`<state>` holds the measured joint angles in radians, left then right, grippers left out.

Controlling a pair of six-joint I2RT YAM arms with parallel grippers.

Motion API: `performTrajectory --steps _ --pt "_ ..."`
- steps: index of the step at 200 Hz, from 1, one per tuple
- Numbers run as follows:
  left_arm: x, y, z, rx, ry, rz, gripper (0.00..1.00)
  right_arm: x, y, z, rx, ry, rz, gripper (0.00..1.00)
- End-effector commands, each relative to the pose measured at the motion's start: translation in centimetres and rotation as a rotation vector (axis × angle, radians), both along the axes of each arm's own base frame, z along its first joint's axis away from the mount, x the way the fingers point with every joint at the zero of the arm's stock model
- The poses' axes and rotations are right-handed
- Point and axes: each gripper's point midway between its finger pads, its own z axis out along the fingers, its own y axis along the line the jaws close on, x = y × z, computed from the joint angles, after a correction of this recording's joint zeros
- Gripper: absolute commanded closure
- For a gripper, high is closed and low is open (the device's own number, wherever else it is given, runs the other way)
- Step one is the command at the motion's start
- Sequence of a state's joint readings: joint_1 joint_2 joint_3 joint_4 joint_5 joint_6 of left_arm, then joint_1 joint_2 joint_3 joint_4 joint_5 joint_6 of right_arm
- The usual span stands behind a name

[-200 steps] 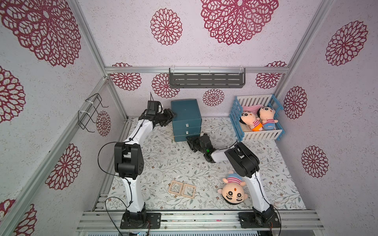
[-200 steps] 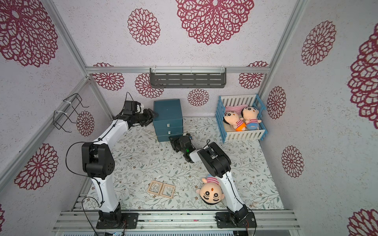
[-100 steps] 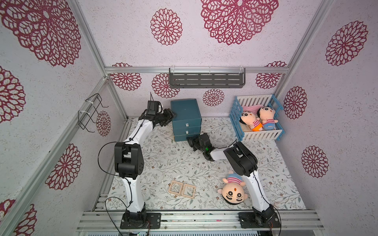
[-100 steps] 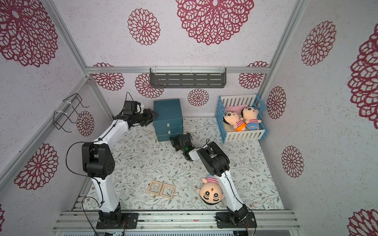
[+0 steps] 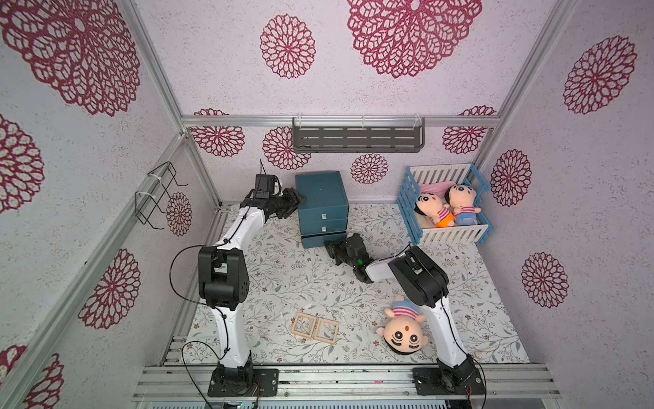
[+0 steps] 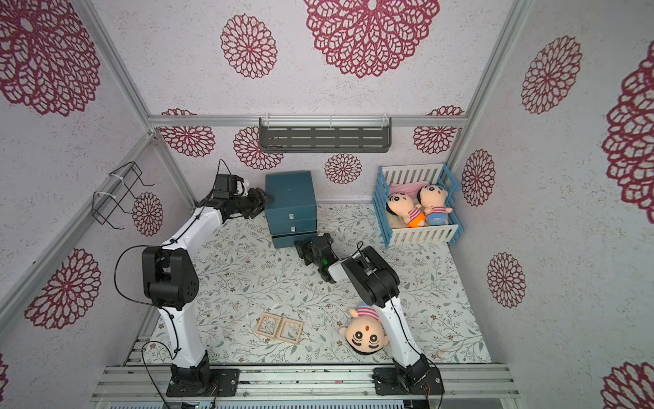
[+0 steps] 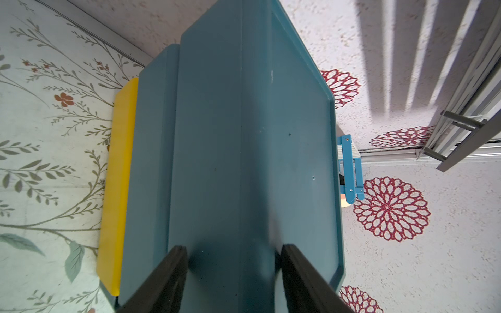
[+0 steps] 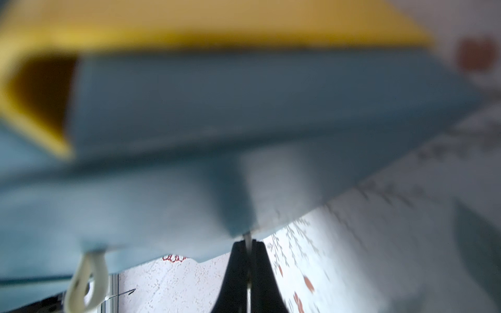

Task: Place the brooch boxes into the drawer by color
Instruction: Open the drawer in the storage box.

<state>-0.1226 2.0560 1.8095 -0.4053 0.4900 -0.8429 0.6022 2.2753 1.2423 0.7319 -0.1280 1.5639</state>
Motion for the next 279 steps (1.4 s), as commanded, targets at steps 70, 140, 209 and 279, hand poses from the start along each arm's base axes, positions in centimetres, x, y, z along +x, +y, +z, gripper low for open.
performTrajectory --steps 70,140,209,279 --pt "-0.3 -0.8 -2.8 0.008 0.074 -0.016 0.39 -5.1 -0.8 3.5 0.027 -0.014 0.029 1.00" --pt "-0.3 -0.8 -3.0 0.010 0.076 -0.020 0.39 -8.2 -1.1 3.0 0.017 0.018 0.054 1.00" --pt "-0.3 -0.7 -2.9 0.011 0.075 -0.019 0.39 -10.4 -0.4 3.1 0.013 0.034 0.087 1.00" --pt "-0.3 -0.6 -2.4 0.014 0.068 -0.016 0.37 -10.9 -1.0 2.7 -0.015 0.053 0.076 0.87"
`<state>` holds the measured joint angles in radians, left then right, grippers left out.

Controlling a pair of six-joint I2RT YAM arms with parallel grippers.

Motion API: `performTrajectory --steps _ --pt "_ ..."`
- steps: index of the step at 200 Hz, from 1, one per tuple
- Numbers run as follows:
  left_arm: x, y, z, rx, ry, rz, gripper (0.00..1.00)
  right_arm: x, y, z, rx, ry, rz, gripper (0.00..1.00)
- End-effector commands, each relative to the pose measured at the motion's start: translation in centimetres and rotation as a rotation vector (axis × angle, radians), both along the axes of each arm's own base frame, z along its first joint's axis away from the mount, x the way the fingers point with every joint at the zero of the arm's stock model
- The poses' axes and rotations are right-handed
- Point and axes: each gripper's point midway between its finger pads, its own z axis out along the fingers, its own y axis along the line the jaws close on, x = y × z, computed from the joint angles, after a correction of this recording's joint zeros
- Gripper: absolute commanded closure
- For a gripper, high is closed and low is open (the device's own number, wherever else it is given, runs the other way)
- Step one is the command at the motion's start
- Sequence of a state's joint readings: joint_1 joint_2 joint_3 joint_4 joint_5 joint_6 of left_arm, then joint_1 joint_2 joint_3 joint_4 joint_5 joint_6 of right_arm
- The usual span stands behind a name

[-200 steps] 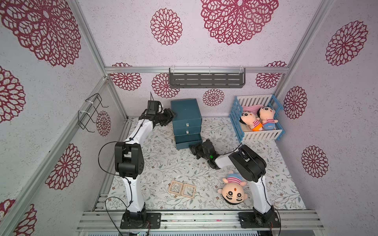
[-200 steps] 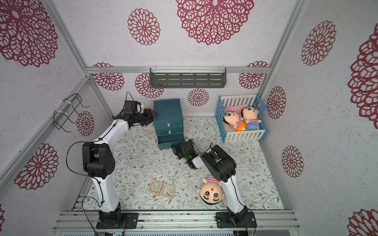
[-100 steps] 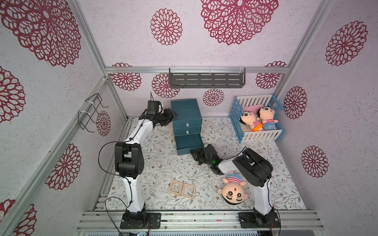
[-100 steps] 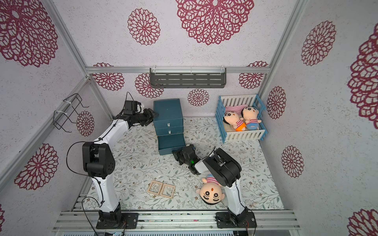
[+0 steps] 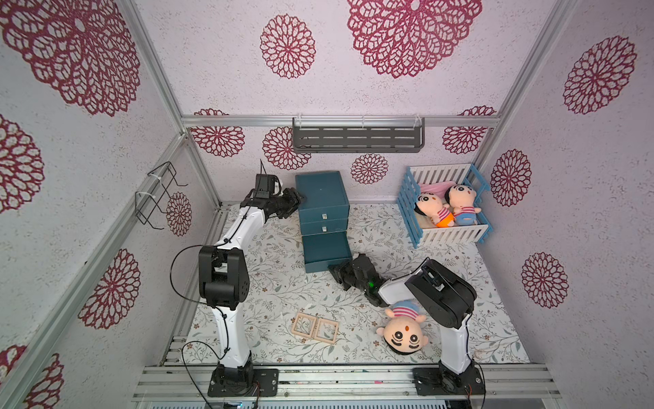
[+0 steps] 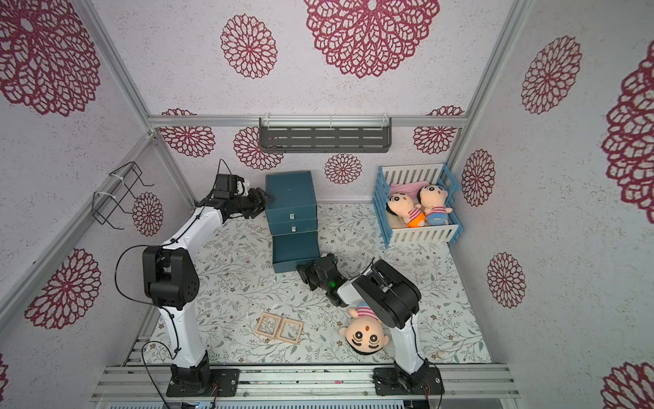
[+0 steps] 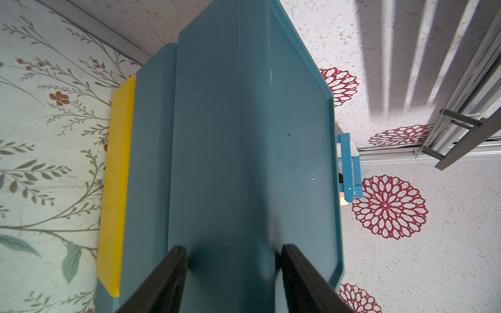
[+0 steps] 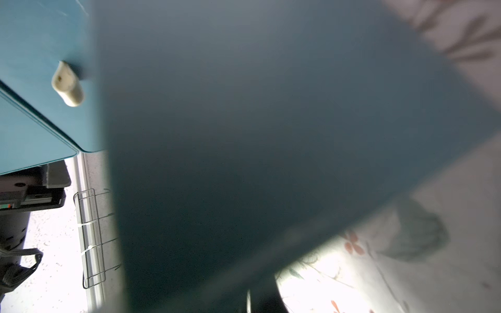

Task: Place the brooch boxes into the drawer by color
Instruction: Open the drawer in the storage box.

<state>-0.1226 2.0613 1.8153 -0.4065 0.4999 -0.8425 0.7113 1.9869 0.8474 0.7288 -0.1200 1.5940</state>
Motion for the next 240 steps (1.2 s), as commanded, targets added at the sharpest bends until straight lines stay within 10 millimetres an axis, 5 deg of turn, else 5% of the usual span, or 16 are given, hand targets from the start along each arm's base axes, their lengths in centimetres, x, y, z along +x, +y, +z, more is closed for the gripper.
performTrajectory --steps 1,31,59,123,128,152,196,240 --pt "-0.3 -0.5 -2.4 0.020 0.066 -0.008 0.37 0.3 0.1 2.9 0.035 -0.051 -0.016 0.87" --pt "-0.5 -0.3 -1.4 0.031 0.051 -0.003 0.35 0.2 0.1 3.7 0.026 -0.066 -0.004 0.66" --pt "-0.9 0.0 -0.9 0.044 0.047 0.004 0.33 -0.1 -0.3 4.7 -0.003 -0.092 0.010 0.57" --pt "-1.8 1.3 1.5 0.084 0.005 0.059 0.31 -0.8 -2.0 7.7 -0.113 -0.186 0.058 0.53" --pt "-2.3 1.4 3.5 0.081 -0.033 0.065 0.30 -0.8 -2.2 8.0 -0.126 -0.197 0.065 0.53" --pt "-3.1 1.7 4.8 0.089 -0.052 0.078 0.31 -1.1 -3.3 9.7 -0.194 -0.272 0.104 0.53" --pt "-6.5 1.9 5.2 0.117 -0.027 0.081 0.33 -2.7 -5.0 13.3 -0.346 -0.476 0.245 0.54" --pt "-12.5 1.1 3.7 0.223 0.032 0.030 0.33 -6.2 -6.1 14.6 -0.476 -0.621 0.423 0.54"
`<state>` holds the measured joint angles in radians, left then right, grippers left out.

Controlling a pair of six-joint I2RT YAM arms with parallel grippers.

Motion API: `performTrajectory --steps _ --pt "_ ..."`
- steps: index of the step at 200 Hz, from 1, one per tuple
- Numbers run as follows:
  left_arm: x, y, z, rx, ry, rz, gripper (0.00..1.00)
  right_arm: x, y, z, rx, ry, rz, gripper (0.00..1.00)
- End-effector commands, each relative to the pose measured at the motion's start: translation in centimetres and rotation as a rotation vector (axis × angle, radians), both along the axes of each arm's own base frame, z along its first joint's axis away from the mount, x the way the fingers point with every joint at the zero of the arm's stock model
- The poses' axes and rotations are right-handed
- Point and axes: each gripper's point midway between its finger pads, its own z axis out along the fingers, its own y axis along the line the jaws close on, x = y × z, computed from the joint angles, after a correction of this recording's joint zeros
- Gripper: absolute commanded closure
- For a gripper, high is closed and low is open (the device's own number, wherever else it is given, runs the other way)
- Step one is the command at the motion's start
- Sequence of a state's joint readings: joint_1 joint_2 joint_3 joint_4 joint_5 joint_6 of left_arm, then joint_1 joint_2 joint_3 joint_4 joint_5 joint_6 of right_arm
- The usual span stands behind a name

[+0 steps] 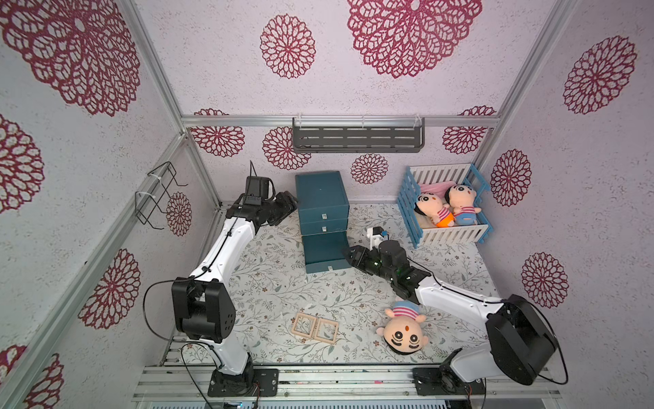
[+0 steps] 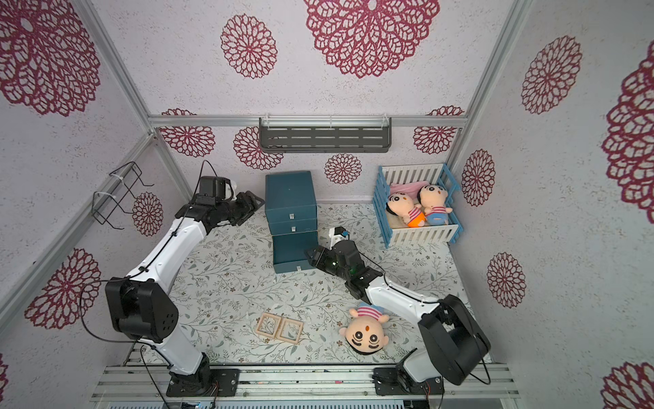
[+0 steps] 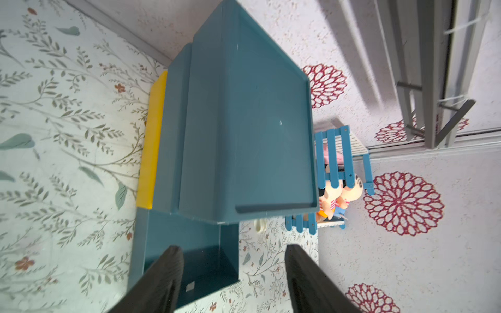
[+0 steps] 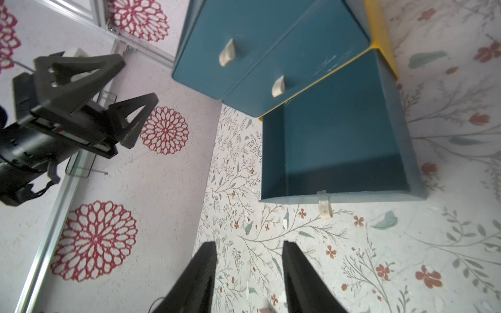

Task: Place the brooch boxes into the drawer by color
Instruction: Open the drawer in the storage box.

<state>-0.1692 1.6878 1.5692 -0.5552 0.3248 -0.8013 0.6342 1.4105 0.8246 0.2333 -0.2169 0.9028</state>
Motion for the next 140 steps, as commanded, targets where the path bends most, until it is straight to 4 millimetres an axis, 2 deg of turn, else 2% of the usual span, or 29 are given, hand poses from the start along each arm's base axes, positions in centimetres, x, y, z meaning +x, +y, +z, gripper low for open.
performTrajectory --steps 1,41,67,113,140 --pt "-3.6 -0.5 -1.4 0.087 0.054 -0.035 0.33 -2.6 -0.5 0.0 -0.142 -0.109 0.146 0.54" --pt "-9.8 -0.9 -4.2 0.180 0.146 -0.069 0.33 -5.1 -1.7 0.7 -0.252 -0.190 0.249 0.54" --pt "-13.7 -0.9 -6.2 0.183 0.231 -0.034 0.33 -6.3 -2.7 0.8 -0.320 -0.211 0.278 0.54" --pt "-19.6 -0.8 -9.8 0.132 0.446 0.199 0.31 -8.4 -3.9 1.3 -0.401 -0.251 0.339 0.54" --pt "-22.7 -1.2 -11.6 0.095 0.580 0.373 0.26 -9.9 -4.3 1.6 -0.428 -0.301 0.395 0.54"
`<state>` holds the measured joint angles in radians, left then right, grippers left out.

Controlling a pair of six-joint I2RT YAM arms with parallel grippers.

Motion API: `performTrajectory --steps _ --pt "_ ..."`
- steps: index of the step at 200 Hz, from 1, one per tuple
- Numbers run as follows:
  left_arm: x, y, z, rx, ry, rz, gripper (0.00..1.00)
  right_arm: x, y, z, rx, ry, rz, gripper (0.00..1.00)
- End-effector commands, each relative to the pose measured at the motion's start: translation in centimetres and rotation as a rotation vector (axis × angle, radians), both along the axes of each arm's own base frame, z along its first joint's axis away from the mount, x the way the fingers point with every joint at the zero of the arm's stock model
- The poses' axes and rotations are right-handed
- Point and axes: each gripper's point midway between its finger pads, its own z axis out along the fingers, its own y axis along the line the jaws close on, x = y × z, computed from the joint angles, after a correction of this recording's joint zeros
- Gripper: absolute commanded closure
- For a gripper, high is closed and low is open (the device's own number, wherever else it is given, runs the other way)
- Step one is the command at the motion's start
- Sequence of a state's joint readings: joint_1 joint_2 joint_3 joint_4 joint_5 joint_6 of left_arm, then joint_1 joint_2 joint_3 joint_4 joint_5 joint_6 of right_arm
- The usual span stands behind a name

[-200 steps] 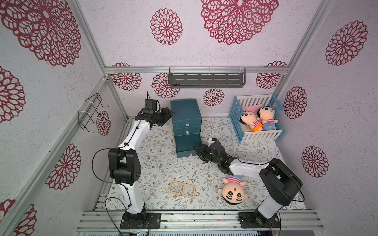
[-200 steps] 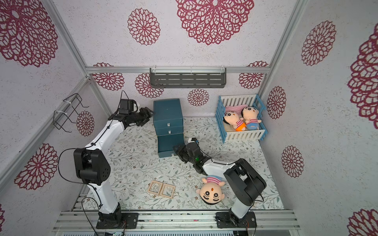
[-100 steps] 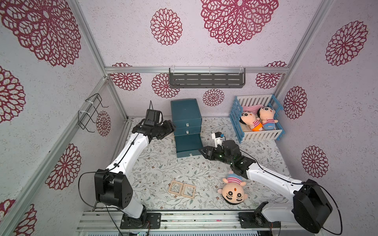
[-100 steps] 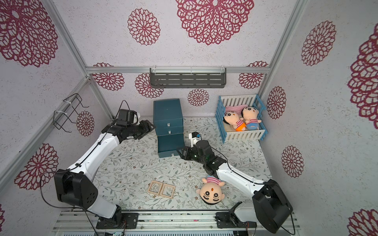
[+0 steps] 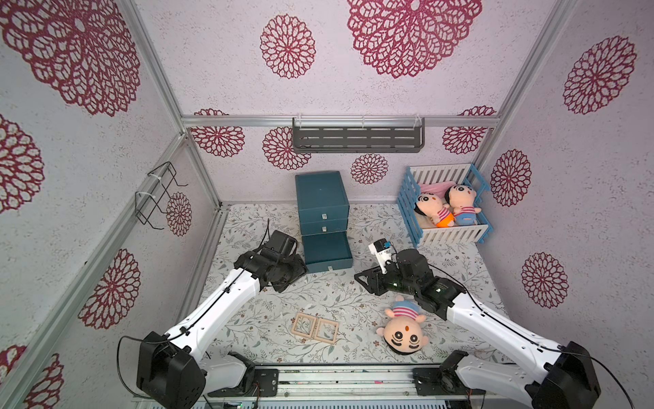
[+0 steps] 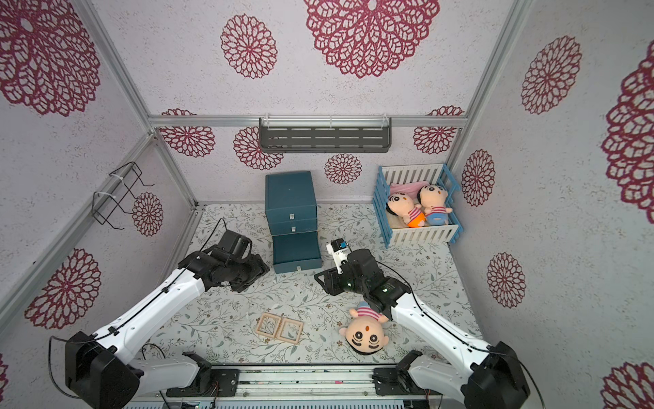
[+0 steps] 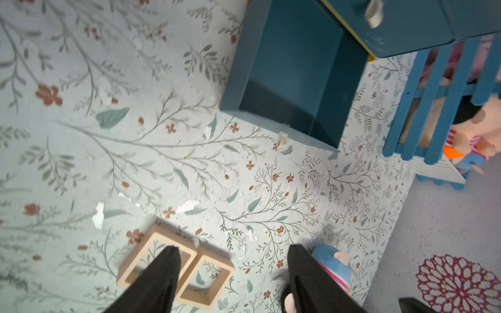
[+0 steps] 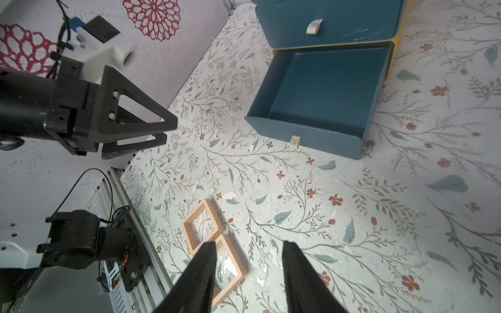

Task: Place the brooch boxes into the drawer by color
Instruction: Open the drawer in the storage box, then pick up the brooch box from the center of the board.

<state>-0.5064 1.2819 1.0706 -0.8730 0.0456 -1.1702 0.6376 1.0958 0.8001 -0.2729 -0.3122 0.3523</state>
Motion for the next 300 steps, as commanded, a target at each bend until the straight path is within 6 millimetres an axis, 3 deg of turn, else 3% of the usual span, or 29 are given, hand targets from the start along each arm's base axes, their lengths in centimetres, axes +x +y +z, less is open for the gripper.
performTrajectory --steps 1,45,89,124,149,197,239,300 --pt "-2.7 1.0 -1.5 0.006 0.121 0.261 0.26 -1.6 -0.3 1.4 -0.034 -0.088 0.088 0.54" --pt "-5.9 -0.8 -4.2 -0.042 0.238 0.464 0.22 -3.5 -0.6 2.1 -0.020 -0.132 0.148 0.55" --pt "-9.1 -2.1 -6.8 0.025 0.377 0.542 0.13 -4.6 0.1 2.7 0.060 -0.109 0.173 0.55" --pt "-11.2 -2.4 -7.9 0.063 0.451 0.594 0.08 -6.2 0.9 1.7 0.192 -0.027 0.206 0.55" --pt "-12.1 -2.6 -8.9 0.049 0.467 0.629 0.08 -6.4 0.9 1.1 0.213 -0.014 0.197 0.56" --pt "-12.0 -2.3 -10.0 0.090 0.461 0.649 0.00 -6.9 1.5 0.3 0.264 0.036 0.222 0.57" --pt "-11.3 -2.9 -10.7 0.107 0.454 0.658 0.03 -7.7 1.8 -0.5 0.274 0.067 0.268 0.57" --pt "-9.8 -2.0 -10.7 0.156 0.375 0.720 0.03 -8.3 2.2 -1.0 0.297 0.087 0.314 0.60"
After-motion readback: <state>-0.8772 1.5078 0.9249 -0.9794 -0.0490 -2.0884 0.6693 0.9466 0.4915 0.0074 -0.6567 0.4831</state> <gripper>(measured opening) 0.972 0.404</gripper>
